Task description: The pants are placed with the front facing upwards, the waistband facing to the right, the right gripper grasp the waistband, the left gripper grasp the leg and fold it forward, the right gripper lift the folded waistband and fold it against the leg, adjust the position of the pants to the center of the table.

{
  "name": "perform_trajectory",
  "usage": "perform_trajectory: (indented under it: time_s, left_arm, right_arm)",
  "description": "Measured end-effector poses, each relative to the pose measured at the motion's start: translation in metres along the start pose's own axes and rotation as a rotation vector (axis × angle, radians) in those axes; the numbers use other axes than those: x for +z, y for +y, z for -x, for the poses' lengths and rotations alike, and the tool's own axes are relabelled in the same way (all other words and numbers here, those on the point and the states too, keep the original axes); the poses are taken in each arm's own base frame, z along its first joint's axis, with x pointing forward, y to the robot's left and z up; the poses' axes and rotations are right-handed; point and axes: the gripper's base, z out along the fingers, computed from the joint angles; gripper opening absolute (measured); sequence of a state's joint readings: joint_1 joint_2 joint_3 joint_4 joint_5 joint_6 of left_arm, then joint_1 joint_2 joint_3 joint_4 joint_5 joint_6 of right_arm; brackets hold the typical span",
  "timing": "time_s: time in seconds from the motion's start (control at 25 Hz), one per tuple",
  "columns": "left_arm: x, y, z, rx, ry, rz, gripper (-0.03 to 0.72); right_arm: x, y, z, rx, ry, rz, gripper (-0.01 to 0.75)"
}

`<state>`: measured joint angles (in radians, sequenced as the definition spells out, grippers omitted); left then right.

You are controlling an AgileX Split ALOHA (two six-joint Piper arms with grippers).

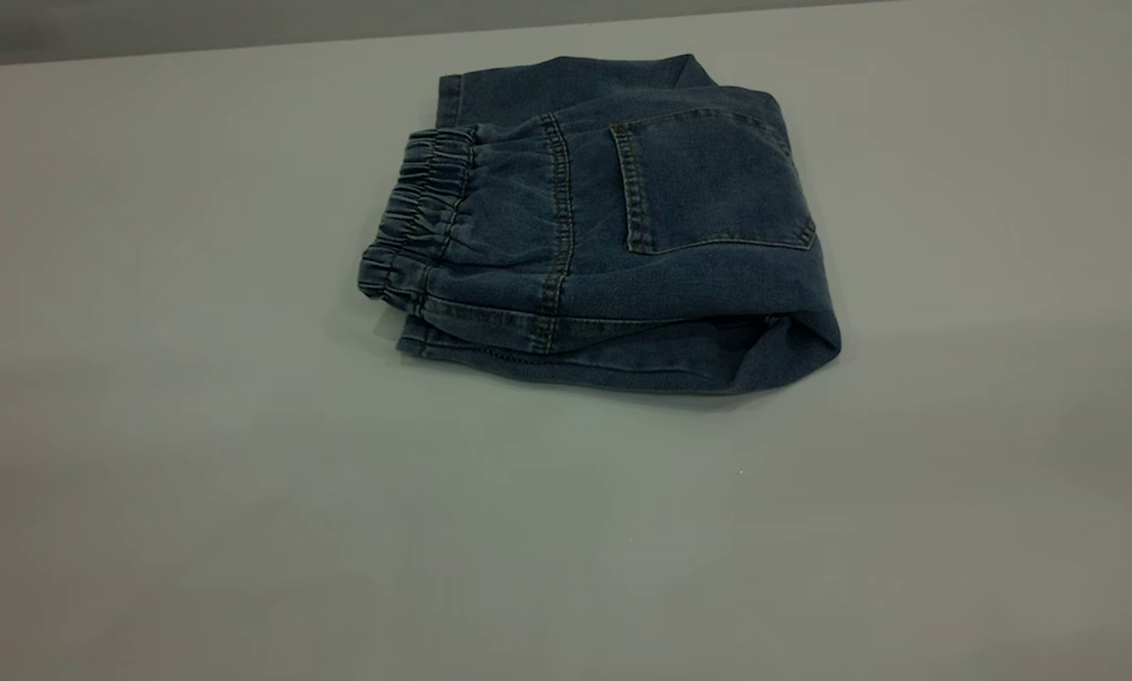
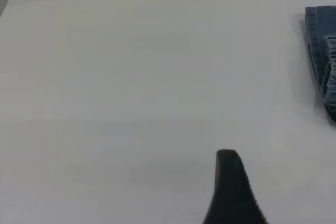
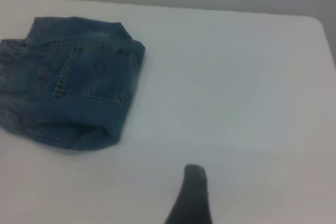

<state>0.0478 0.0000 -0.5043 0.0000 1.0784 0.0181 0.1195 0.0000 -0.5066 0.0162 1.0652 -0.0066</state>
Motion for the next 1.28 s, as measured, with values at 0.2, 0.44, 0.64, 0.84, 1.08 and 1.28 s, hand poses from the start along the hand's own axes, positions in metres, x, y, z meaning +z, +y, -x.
perform_trajectory:
  time_s: [0.2, 0.44, 0.64, 0.84, 1.08, 1.28]
  left_arm:
    - [0.0000, 0.0000, 0.0000, 0.000, 0.000, 0.000, 0.414]
    - [0.0000, 0.0000, -0.0001, 0.000, 0.001, 0.000, 0.414]
    - [0.0000, 0.0000, -0.0001, 0.000, 0.001, 0.000, 0.414]
    - [0.0000, 0.0000, -0.0001, 0.000, 0.001, 0.000, 0.414]
    - [0.0000, 0.0000, -0.0001, 0.000, 0.001, 0.000, 0.414]
    - [0.0000, 0.0000, -0.0001, 0.000, 0.001, 0.000, 0.414]
  right_arm:
    - [0.0000, -0.0001, 0.0000, 0.043, 0.000, -0.001, 0.566]
    - [0.0000, 0.0000, 0.0000, 0.052, 0.000, 0.000, 0.566]
    - [0.0000, 0.0000, 0.0000, 0.046, 0.000, 0.000, 0.566]
    - [0.0000, 0.0002, 0.0001, 0.047, -0.001, 0.002, 0.566]
    - [0.0000, 0.0002, 0.0001, 0.048, -0.001, 0.002, 0.566]
    - [0.0000, 0.0003, 0.0001, 0.048, -0.001, 0.003, 0.566]
